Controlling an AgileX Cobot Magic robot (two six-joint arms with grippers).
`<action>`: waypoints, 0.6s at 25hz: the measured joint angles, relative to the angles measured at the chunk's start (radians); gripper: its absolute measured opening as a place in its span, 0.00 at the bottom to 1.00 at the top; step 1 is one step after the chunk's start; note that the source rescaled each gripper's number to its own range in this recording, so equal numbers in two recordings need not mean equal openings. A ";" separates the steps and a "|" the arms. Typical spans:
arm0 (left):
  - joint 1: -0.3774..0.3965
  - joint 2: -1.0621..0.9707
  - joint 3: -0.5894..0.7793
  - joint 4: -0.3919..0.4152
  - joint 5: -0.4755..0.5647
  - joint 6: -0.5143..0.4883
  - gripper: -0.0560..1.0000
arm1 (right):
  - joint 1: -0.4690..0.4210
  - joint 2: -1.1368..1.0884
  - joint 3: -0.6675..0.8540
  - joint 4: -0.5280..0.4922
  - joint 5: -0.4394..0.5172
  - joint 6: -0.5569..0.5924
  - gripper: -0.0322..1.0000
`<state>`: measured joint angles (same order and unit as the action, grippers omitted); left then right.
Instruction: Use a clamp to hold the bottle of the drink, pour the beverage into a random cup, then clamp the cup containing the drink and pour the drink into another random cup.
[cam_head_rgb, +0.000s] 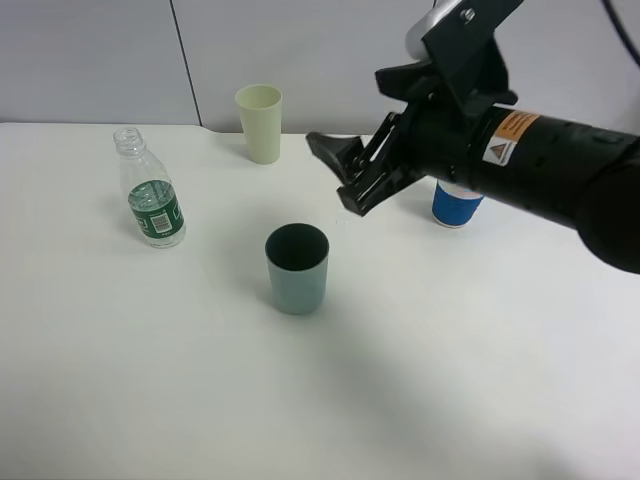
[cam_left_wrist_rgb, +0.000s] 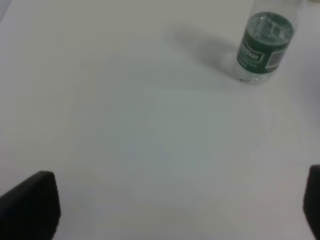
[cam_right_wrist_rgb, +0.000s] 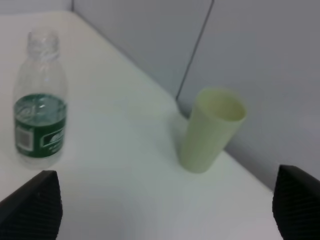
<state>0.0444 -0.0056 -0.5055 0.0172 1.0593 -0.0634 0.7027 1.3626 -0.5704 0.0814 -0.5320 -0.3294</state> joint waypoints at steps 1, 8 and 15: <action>0.000 0.000 0.000 0.000 0.000 0.000 1.00 | -0.036 -0.017 0.000 -0.008 0.011 -0.002 0.53; 0.000 0.000 0.000 0.000 0.000 -0.001 1.00 | -0.407 -0.106 -0.005 -0.123 0.205 0.098 0.53; 0.000 0.000 0.000 0.000 0.000 0.002 1.00 | -0.628 -0.281 -0.005 -0.210 0.378 0.218 0.53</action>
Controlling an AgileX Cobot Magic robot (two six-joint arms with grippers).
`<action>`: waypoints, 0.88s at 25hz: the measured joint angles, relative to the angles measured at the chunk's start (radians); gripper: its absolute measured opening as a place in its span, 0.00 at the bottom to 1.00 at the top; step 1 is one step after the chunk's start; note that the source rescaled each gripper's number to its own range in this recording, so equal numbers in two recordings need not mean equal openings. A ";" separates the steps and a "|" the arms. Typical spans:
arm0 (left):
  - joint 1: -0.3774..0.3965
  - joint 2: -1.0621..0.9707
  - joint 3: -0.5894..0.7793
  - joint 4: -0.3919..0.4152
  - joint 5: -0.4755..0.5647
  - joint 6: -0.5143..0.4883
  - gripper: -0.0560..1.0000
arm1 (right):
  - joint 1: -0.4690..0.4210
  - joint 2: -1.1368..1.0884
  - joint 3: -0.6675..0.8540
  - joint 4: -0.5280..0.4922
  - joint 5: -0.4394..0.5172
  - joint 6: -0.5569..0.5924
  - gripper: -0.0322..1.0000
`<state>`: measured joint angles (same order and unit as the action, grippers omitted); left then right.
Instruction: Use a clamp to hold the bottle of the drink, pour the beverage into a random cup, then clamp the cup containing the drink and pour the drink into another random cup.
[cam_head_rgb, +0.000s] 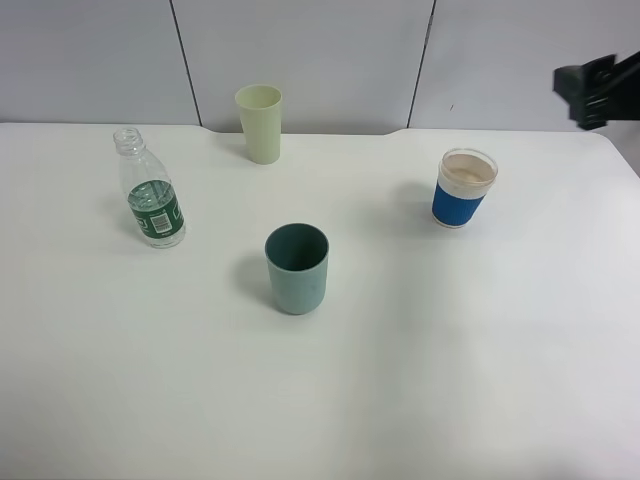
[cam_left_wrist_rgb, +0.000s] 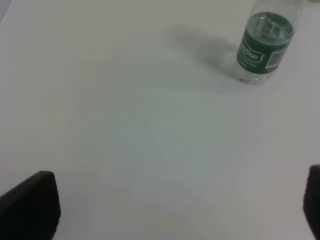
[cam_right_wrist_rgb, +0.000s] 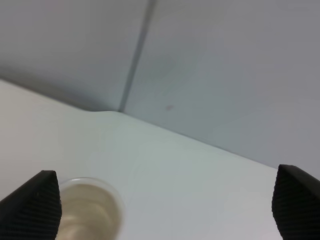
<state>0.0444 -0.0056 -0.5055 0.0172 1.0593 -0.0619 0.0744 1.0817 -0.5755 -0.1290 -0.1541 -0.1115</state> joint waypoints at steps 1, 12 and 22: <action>0.000 0.000 0.000 0.000 0.000 0.000 1.00 | -0.047 -0.092 0.000 -0.002 0.047 0.009 0.53; 0.000 0.000 0.000 0.000 0.000 0.000 1.00 | -0.098 -0.521 0.000 0.001 0.343 0.019 0.53; 0.000 0.000 0.000 0.000 0.000 0.000 1.00 | -0.098 -0.796 0.000 0.001 0.586 0.027 0.53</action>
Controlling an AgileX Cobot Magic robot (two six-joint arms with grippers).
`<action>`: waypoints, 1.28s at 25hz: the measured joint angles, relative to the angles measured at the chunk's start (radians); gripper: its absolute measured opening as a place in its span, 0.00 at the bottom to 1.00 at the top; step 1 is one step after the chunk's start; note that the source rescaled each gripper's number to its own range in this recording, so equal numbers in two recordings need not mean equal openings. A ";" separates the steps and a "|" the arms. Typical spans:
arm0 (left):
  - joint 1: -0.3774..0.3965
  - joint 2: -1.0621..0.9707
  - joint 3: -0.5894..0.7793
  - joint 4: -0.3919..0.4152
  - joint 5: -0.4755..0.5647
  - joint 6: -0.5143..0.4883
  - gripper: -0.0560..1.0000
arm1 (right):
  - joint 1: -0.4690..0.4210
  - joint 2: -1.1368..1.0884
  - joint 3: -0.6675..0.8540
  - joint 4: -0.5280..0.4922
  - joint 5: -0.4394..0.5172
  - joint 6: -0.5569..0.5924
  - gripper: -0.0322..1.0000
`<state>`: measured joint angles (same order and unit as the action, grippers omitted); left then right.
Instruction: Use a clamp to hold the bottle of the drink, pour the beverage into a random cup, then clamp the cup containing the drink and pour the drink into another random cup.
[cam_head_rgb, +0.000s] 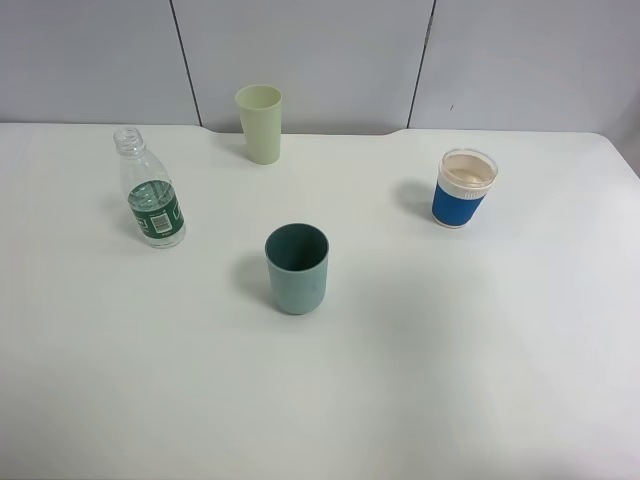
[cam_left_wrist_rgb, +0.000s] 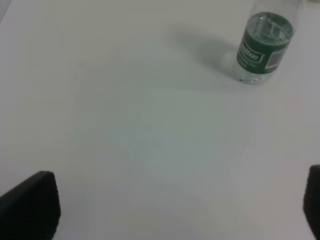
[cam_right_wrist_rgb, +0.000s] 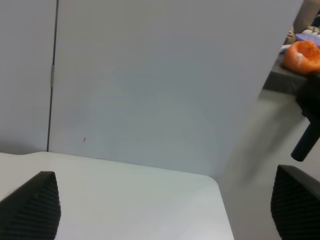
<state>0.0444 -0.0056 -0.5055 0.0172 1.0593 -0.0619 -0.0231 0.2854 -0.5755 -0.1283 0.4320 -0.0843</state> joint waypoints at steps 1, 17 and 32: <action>0.000 0.000 0.000 0.000 0.000 0.000 1.00 | 0.000 -0.020 0.000 0.000 0.018 0.000 0.53; 0.000 0.000 0.000 0.000 0.000 0.000 1.00 | 0.000 -0.284 0.000 0.009 0.376 0.000 0.53; 0.000 0.000 0.000 0.000 0.000 0.000 1.00 | 0.000 -0.288 0.055 0.026 0.573 0.000 0.53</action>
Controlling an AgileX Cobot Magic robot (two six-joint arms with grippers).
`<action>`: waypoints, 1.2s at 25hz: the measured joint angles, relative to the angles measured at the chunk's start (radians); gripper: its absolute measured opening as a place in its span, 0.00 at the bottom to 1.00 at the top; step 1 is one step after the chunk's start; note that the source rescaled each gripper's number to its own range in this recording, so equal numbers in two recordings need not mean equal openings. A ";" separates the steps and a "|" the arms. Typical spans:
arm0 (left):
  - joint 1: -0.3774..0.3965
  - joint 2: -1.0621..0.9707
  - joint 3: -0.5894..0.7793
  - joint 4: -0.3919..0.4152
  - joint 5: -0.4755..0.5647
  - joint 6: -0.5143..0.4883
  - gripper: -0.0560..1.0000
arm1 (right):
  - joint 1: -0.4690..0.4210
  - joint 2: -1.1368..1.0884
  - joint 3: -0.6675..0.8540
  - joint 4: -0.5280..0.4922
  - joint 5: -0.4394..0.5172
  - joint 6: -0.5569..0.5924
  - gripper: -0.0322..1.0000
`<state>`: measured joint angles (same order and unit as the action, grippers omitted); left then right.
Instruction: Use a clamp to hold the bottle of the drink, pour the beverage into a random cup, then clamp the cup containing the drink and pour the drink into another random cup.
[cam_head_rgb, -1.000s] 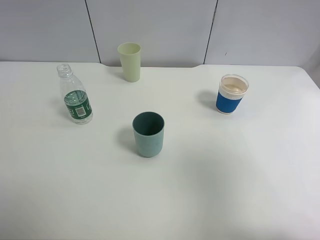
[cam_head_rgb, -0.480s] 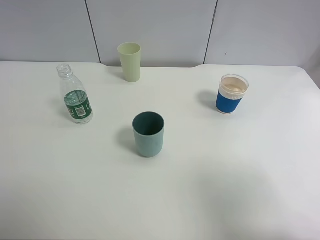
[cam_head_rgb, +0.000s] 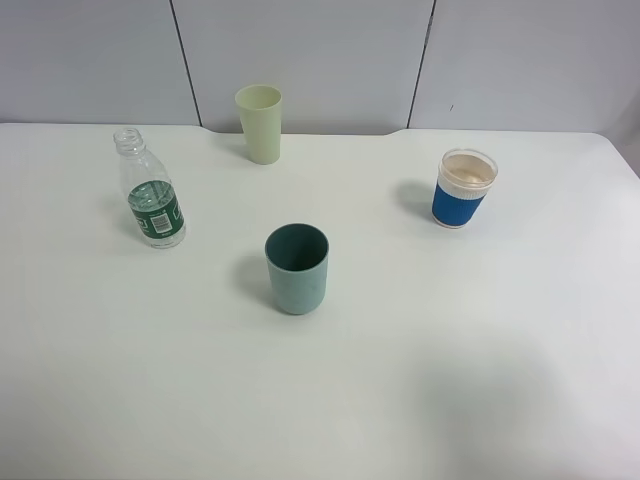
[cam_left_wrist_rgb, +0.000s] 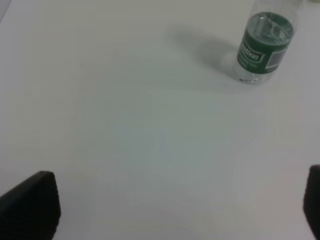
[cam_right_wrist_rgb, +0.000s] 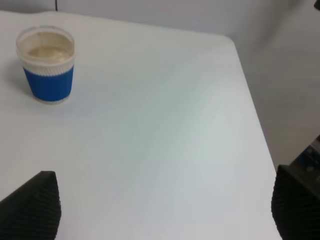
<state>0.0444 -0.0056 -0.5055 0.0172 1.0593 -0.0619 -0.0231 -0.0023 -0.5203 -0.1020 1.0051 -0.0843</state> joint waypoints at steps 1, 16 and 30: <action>0.000 0.000 0.000 0.000 0.000 0.000 1.00 | 0.000 0.000 0.004 0.000 0.007 0.000 0.53; 0.000 0.000 0.000 0.000 0.000 0.000 1.00 | 0.000 0.000 0.023 0.026 0.042 0.000 0.53; 0.000 0.000 0.000 0.000 0.000 0.000 1.00 | 0.000 0.000 0.023 0.026 0.042 0.001 0.53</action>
<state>0.0444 -0.0056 -0.5055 0.0172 1.0593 -0.0619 -0.0231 -0.0023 -0.4975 -0.0756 1.0476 -0.0832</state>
